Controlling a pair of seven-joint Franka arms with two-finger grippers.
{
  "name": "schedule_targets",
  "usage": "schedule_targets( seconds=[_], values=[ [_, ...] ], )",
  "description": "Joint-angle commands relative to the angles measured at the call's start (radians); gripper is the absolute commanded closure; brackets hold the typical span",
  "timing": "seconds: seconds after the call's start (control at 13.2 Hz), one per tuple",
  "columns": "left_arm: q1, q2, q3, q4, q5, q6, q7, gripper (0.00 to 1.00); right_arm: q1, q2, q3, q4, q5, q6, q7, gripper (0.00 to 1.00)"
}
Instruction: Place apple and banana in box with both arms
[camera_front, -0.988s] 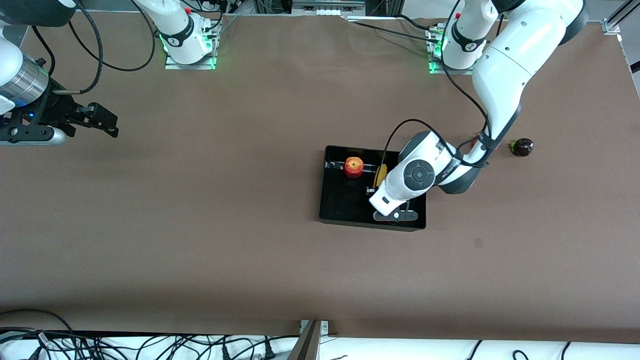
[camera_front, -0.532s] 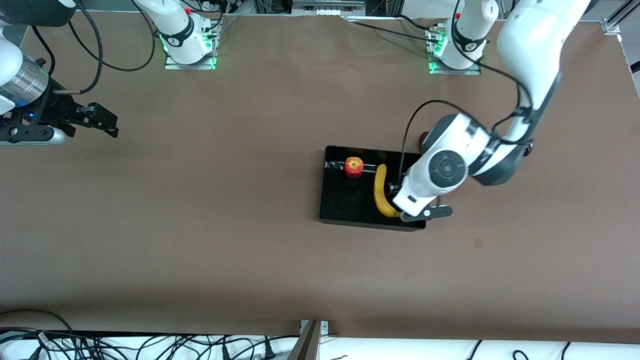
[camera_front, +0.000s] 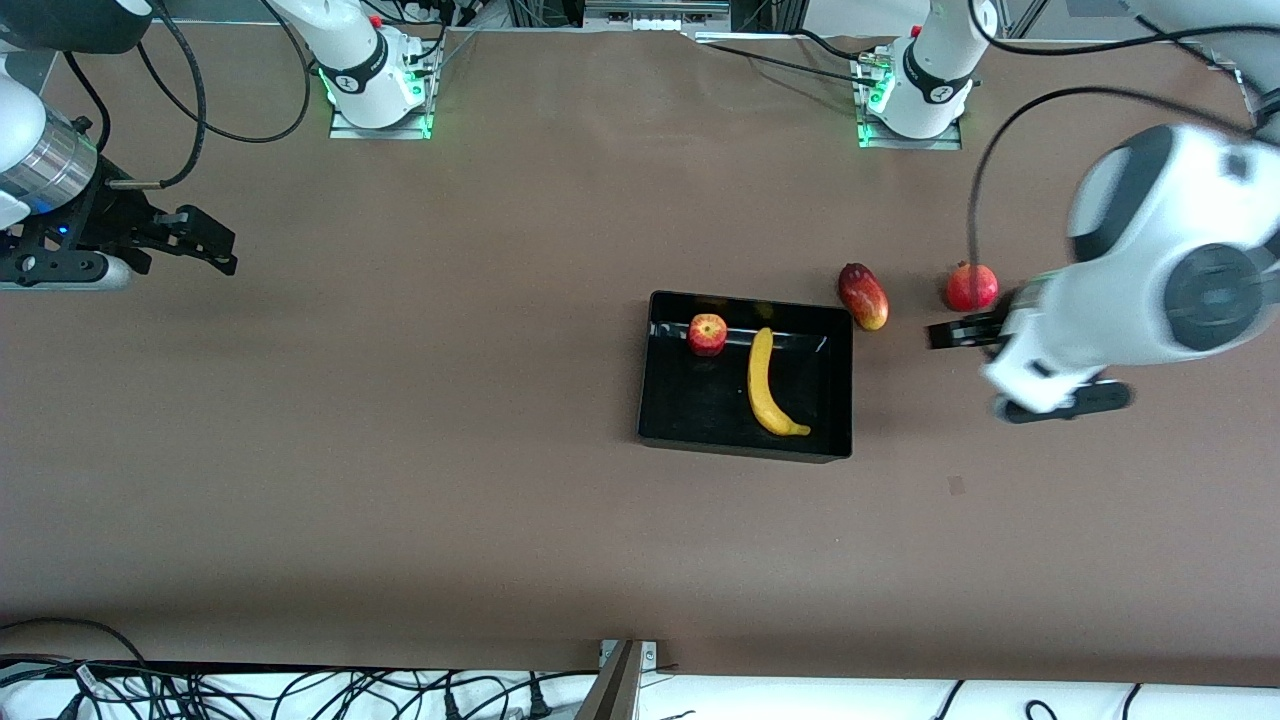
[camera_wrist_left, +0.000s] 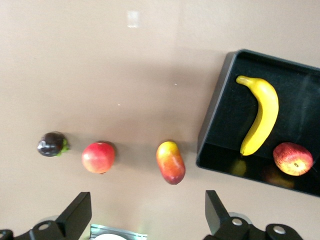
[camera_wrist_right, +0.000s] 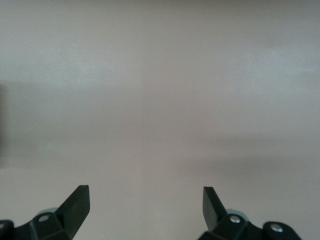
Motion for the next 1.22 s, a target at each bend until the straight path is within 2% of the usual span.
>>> schedule_targets(
  seconds=[0.0, 0.15, 0.3, 0.38, 0.53, 0.68, 1.14],
  values=[
    [-0.019, -0.190, 0.195, -0.057, -0.100, -0.025, 0.205, 0.00, -0.005, 0.006, 0.002, 0.015, -0.001, -0.003, -0.013, 0.00],
    [-0.080, -0.300, 0.323, -0.105, -0.105, -0.027, 0.278, 0.00, -0.005, 0.006, 0.002, 0.013, -0.001, -0.003, -0.013, 0.00],
    [-0.184, -0.359, 0.445, -0.103, -0.106, -0.051, 0.280, 0.00, -0.005, 0.006, 0.002, 0.015, -0.001, -0.003, -0.013, 0.00],
    [-0.220, -0.383, 0.476, -0.100, -0.108, -0.053, 0.280, 0.00, -0.005, 0.006, 0.002, 0.015, -0.001, -0.003, -0.015, 0.00],
    [-0.257, -0.410, 0.494, -0.100, -0.105, -0.053, 0.277, 0.00, -0.005, 0.004, 0.002, 0.015, -0.001, -0.003, -0.015, 0.00],
    [-0.311, -0.419, 0.562, -0.102, -0.108, -0.053, 0.278, 0.00, -0.005, 0.006, 0.002, 0.015, -0.001, -0.003, -0.013, 0.00],
    [-0.337, -0.431, 0.569, -0.151, -0.109, -0.042, 0.281, 0.00, -0.005, 0.006, 0.002, 0.015, -0.001, -0.001, -0.015, 0.00]
  ],
)
